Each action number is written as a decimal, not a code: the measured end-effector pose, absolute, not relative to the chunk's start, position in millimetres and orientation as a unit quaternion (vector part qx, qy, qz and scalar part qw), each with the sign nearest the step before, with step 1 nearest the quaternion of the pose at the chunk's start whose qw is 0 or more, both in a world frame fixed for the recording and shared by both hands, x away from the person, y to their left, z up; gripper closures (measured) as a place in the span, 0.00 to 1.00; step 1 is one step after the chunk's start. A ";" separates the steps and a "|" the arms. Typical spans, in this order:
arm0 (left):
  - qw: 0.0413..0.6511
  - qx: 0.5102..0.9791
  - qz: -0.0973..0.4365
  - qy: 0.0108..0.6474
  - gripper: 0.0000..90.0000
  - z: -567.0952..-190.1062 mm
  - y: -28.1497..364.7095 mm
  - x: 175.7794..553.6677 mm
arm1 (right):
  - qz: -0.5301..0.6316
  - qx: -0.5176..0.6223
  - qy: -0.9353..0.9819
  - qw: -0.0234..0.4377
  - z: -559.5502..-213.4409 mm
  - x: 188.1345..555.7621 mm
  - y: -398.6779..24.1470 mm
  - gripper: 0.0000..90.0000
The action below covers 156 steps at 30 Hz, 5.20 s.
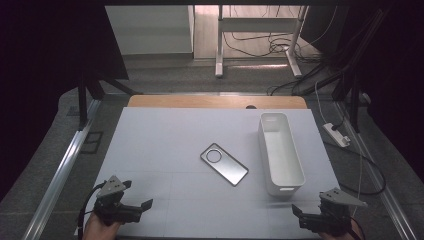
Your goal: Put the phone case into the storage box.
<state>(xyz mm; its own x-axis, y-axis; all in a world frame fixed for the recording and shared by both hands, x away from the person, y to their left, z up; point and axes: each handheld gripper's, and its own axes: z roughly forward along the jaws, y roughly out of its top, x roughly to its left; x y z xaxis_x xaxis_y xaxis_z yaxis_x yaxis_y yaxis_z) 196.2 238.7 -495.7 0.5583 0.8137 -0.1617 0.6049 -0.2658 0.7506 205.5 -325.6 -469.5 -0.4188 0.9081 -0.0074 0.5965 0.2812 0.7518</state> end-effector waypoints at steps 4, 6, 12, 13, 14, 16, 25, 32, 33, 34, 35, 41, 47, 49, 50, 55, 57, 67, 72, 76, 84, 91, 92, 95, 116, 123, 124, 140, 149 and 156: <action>0.407 0.787 0.123 0.446 0.00 -493.7 235.5 203.5 | 0.346 0.489 0.769 0.224 -469.6 205.8 -325.5 0.00; 0.410 0.787 0.123 0.444 0.00 -492.0 233.4 207.0 | 0.346 0.488 0.769 0.224 -469.6 205.7 -324.9 0.00; 0.406 0.793 0.116 0.439 0.00 -488.4 227.3 214.1 | 0.346 0.486 0.771 0.222 -469.4 205.8 -325.0 0.00; 0.405 0.795 0.115 0.436 0.00 -487.7 225.5 215.7 | 0.347 0.486 0.771 0.221 -469.6 206.0 -324.9 0.00; 0.404 0.796 0.116 0.435 0.00 -487.2 223.8 217.2 | 0.347 0.486 0.771 0.220 -469.7 206.1 -325.0 0.00; 0.402 0.799 0.115 0.432 0.00 -485.6 219.9 221.1 | 0.347 0.484 0.772 0.220 -469.7 206.1 -324.8 0.00; 0.398 0.809 0.105 0.418 0.00 -480.4 202.5 239.6 | 0.346 0.483 0.774 0.219 -469.8 206.6 -324.5 0.00; 0.385 0.819 0.102 0.414 0.00 -479.4 189.2 252.2 | 0.346 0.484 0.774 0.218 -469.9 206.9 -324.7 0.00; 0.381 0.821 0.104 0.413 0.00 -478.4 185.8 255.3 | 0.346 0.484 0.774 0.218 -470.0 206.9 -324.7 0.00; 0.381 0.821 0.104 0.413 0.00 -478.4 185.8 255.3 | 0.346 0.484 0.774 0.218 -470.0 206.9 -324.7 0.00; 0.379 0.823 0.106 0.411 0.00 -477.5 184.3 257.4 | 0.346 0.484 0.774 0.217 -470.0 207.0 -324.7 0.00; 0.391 0.823 0.092 0.403 0.00 -474.5 177.8 268.3 | 0.346 0.484 0.775 0.214 -470.1 207.6 -324.8 0.00; 0.390 0.832 0.085 0.386 0.00 -472.1 166.4 279.3 | 0.344 0.487 0.774 0.213 -470.0 207.9 -325.0 0.00; 0.388 0.835 0.082 0.380 0.00 -471.4 162.1 282.7 | 0.345 0.488 0.773 0.212 -470.3 208.1 -324.9 0.00; 0.385 0.839 0.081 0.375 0.00 -470.9 158.9 285.1 | 0.345 0.488 0.773 0.212 -470.3 208.2 -325.0 0.00; 0.378 0.848 0.079 0.363 0.00 -470.1 146.7 294.5 | 0.344 0.487 0.774 0.211 -470.5 208.5 -324.9 0.00; 0.377 0.851 0.077 0.357 0.00 -469.4 142.9 297.5 | 0.344 0.487 0.774 0.211 -470.5 208.5 -324.9 0.00; 0.381 0.856 0.071 0.342 0.00 -461.1 124.7 313.1 | 0.343 0.487 0.775 0.210 -470.6 208.7 -324.8 0.00; 0.380 0.860 0.067 0.334 0.00 -459.3 115.9 321.0 | 0.343 0.487 0.775 0.210 -470.6 208.7 -324.7 0.00; 0.378 0.864 0.065 0.325 0.00 -456.7 105.9 327.9 | 0.344 0.487 0.775 0.211 -470.5 208.6 -324.9 0.00; 0.374 0.871 0.059 0.313 0.00 -453.4 87.4 340.6 | 0.344 0.487 0.775 0.211 -470.5 208.5 -325.0 0.00; 0.369 0.875 0.057 0.309 0.00 -451.9 71.0 350.9 | 0.343 0.487 0.775 0.209 -470.4 208.8 -325.3 0.00; 0.368 0.875 0.056 0.308 0.00 -451.7 69.2 352.0 | 0.343 0.487 0.775 0.209 -470.4 208.8 -325.3 0.00; 0.365 0.878 0.054 0.304 0.00 -451.8 62.3 356.1 | 0.345 0.487 0.775 0.209 -470.6 208.9 -325.4 0.00; 0.337 0.897 0.042 0.283 0.34 -458.3 29.3 369.2 | 0.346 0.486 0.776 0.208 -470.7 209.0 -325.7 0.00; 0.342 0.893 0.032 0.290 0.84 -462.1 29.9 369.3 | 0.344 0.486 0.776 0.207 -470.9 209.3 -325.4 0.00; 0.342 0.893 0.032 0.290 0.89 -462.1 29.9 369.3 | 0.344 0.486 0.776 0.207 -470.9 209.3 -325.4 0.00; 0.328 0.900 0.040 0.285 0.99 -480.0 25.8 362.0 | 0.343 0.487 0.777 0.205 -471.0 209.8 -325.7 0.00; 0.324 0.901 0.035 0.288 0.99 -495.4 19.7 359.3 | 0.344 0.487 0.777 0.205 -470.9 209.6 -325.8 0.00; 0.315 0.904 0.032 0.287 0.99 -505.7 18.6 358.1 | 0.344 0.486 0.777 0.206 -471.0 209.6 -325.7 0.00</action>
